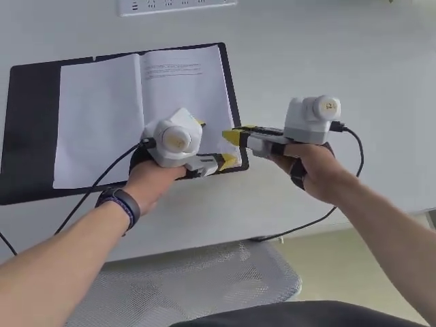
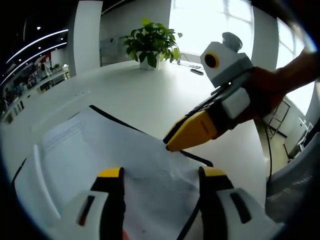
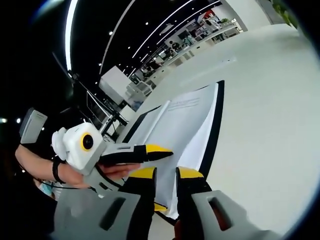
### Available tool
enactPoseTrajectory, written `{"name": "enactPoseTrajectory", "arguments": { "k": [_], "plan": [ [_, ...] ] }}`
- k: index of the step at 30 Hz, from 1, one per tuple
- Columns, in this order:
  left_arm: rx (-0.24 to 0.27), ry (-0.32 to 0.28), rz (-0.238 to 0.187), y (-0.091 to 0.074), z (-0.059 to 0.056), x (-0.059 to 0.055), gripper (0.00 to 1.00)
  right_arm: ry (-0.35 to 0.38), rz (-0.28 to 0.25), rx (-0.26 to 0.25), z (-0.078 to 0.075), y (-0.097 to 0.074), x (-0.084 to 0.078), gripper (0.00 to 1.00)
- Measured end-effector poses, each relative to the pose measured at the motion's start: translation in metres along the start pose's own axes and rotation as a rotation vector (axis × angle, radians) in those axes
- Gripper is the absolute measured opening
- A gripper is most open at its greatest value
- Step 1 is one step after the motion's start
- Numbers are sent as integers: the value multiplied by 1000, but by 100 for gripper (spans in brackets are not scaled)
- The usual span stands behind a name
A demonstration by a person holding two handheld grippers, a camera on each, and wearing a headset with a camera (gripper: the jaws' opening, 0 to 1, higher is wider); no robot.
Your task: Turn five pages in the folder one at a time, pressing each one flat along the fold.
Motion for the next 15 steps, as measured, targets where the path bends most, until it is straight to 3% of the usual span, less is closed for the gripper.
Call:
{"name": "enactPoseTrajectory", "arguments": {
  "k": [8, 15],
  "plan": [
    [-4, -1, 2, -1, -1, 0, 61, -36, 39, 16, 5, 1, -6, 8],
    [-11, 2, 12, 1, 1, -2, 62, -145, 57, -19, 14, -1, 1, 11]
  ]
}}
Point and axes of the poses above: the centre of the closed fingertips' face, and the gripper's own axes: y roughly forward along the fingers, z roughly to its left, x roughly out of its top, the point moved 9 cm from there along -y, roughly backward along the fingers, and after that the axes turned 1 degree about y, right-handed, at the moved point
